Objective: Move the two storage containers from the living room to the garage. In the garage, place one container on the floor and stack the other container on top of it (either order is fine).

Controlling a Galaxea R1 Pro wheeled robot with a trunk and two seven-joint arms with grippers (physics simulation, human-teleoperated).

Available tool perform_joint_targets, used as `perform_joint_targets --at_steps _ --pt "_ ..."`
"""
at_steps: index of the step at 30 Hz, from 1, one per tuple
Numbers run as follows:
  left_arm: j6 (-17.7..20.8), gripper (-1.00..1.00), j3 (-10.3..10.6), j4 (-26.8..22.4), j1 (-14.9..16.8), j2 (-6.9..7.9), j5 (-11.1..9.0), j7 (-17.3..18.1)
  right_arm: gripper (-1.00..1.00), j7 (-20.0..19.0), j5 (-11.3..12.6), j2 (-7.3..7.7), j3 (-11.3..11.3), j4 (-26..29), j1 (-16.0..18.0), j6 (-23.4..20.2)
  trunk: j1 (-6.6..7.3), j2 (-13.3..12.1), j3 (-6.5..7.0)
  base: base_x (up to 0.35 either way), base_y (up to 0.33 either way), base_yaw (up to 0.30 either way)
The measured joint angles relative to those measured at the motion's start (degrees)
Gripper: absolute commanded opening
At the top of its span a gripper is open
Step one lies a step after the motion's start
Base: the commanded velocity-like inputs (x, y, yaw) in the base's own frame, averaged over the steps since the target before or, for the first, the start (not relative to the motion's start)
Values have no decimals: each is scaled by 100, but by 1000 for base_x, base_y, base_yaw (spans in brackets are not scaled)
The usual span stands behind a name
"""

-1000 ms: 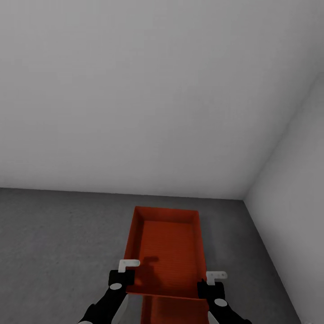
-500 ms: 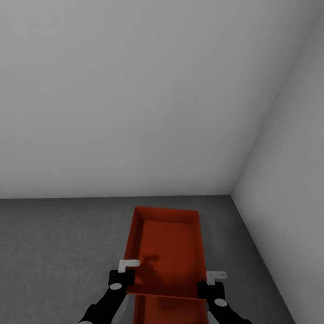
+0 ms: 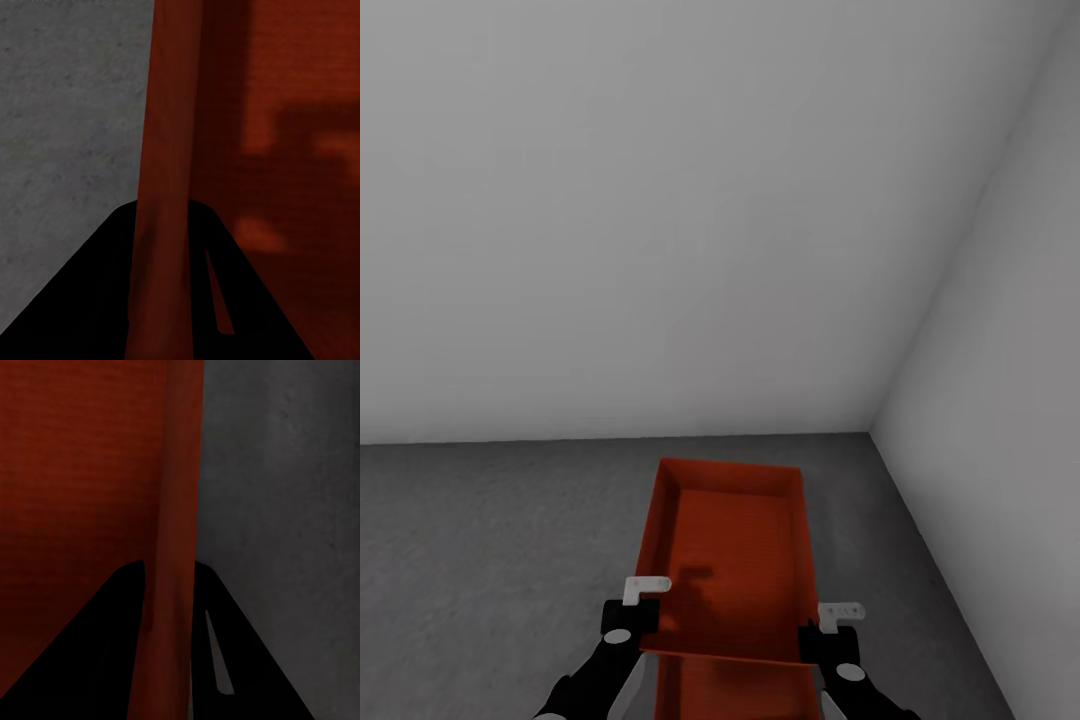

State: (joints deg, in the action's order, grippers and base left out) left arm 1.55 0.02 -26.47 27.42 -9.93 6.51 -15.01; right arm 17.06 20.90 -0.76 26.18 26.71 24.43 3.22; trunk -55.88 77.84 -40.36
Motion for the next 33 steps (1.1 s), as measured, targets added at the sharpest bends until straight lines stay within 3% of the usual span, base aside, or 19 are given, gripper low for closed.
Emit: perform_joint_targets --at_steps 11,23,33 --pt "0 -100 1 0 0 0 -4 -1 -100 -1 -1 1 1 1 1 -2 0 0 0 0 0 -6" --pt "0 -100 -1 2 1 0 -1 -1 -100 2 0 1 1 4 0 -4 0 0 0 0 0 -198" --pt "0 -100 1 0 0 0 -5 0 -100 1 0 1 1 5 0 -4 0 0 0 0 0 -43"
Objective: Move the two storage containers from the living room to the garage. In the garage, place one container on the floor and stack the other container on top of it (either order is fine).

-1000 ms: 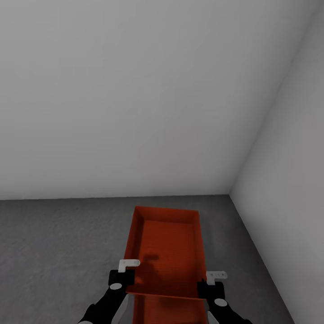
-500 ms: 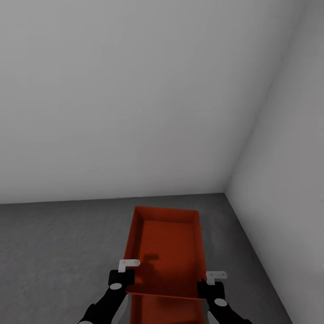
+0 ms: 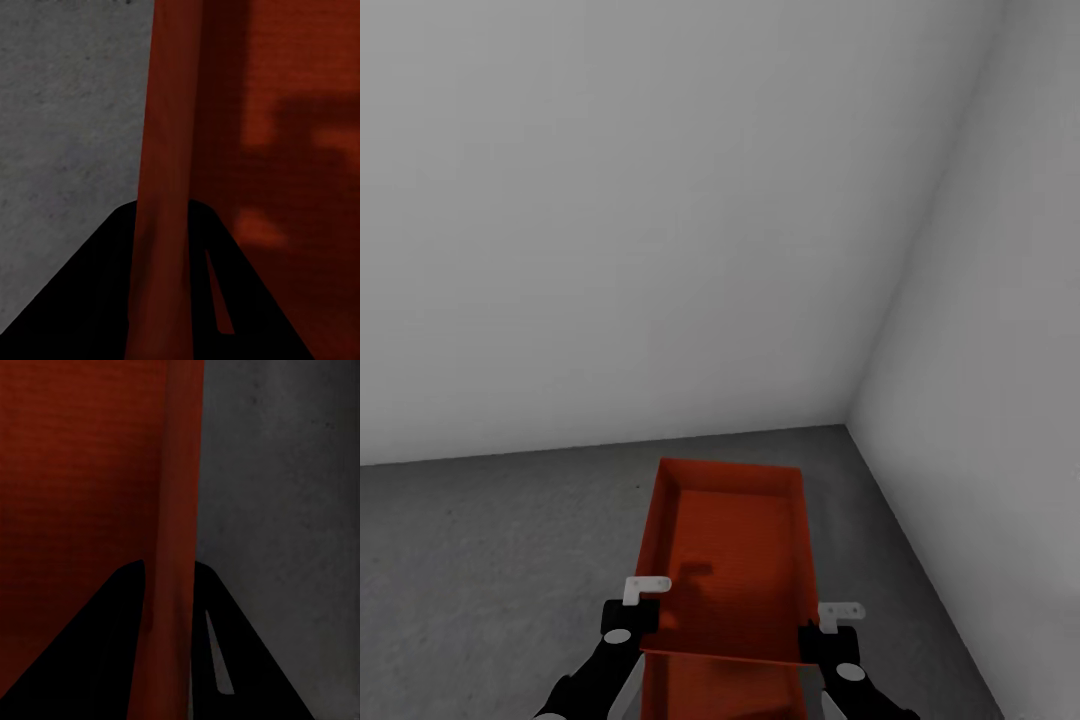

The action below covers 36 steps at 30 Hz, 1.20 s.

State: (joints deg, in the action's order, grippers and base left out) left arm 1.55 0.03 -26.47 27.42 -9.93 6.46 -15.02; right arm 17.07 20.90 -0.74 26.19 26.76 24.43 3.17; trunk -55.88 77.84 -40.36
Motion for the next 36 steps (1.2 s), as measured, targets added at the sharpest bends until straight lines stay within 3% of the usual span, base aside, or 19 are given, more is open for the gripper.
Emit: perform_joint_targets --at_steps 22,36 --pt "2 -100 -3 0 0 0 5 1 -100 -1 1 -1 0 -3 1 0 0 0 0 1 0 -1" --pt "3 -100 -2 0 0 0 4 0 -100 -1 1 -1 1 -4 1 0 1 0 0 198 0 0"
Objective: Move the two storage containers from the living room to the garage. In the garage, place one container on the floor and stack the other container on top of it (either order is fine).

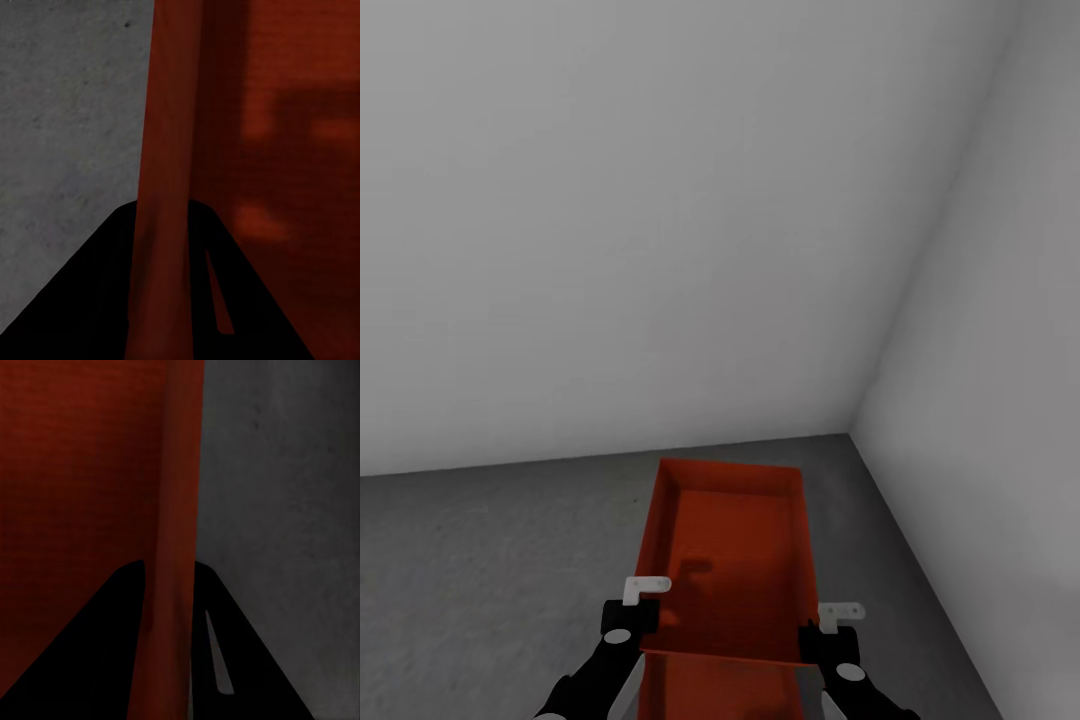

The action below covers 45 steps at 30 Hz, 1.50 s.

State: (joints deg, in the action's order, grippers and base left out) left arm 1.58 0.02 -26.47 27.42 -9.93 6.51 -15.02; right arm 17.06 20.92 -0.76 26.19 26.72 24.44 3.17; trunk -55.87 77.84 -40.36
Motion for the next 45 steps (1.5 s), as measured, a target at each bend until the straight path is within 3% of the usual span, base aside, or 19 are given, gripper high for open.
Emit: perform_joint_targets --at_steps 17,30,45 --pt "5 -100 -1 0 0 0 3 0 -100 -3 0 -2 -3 -6 1 0 -1 0 0 6 0 3" --pt "5 -100 -1 -1 -1 1 2 0 -100 -6 -1 -2 -3 -10 3 0 -1 0 -38 0 0 156" --pt "5 -100 -1 0 0 0 -1 2 -100 -4 0 -1 -4 -5 0 0 0 0 -45 24 -17 14"
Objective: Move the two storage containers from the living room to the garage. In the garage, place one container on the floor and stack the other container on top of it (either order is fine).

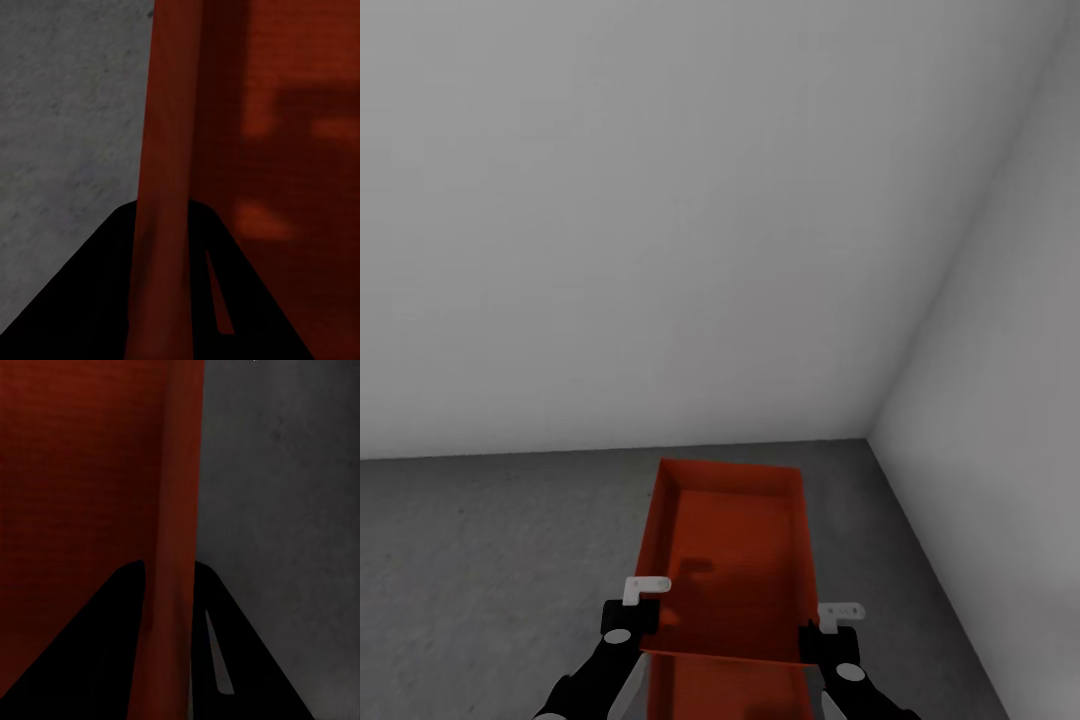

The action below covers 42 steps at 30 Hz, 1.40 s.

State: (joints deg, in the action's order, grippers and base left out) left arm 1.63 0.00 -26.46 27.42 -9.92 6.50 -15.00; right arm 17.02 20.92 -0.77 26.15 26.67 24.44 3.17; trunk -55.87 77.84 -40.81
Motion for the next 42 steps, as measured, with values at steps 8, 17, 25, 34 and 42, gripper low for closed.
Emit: perform_joint_targets --at_steps 8,17,25,34,42 --pt "1 -100 -6 0 0 0 16 3 -100 8 2 -3 3 -1 0 0 1 0 0 182 -204 0" --pt "0 -100 -9 -1 0 0 19 5 -100 6 3 -3 3 1 -1 0 -1 0 0 34 -32 0" --pt "0 -100 -8 -1 0 0 18 4 -100 5 2 -3 3 0 0 0 -1 0 0 1 -1 0" --pt "0 -100 -8 0 0 0 18 3 -100 4 2 -3 3 -1 1 0 -1 0 0 0 0 0" --pt "0 -100 -7 0 0 0 14 2 -100 3 1 -2 2 -3 2 0 -1 0 0 0 0 0"
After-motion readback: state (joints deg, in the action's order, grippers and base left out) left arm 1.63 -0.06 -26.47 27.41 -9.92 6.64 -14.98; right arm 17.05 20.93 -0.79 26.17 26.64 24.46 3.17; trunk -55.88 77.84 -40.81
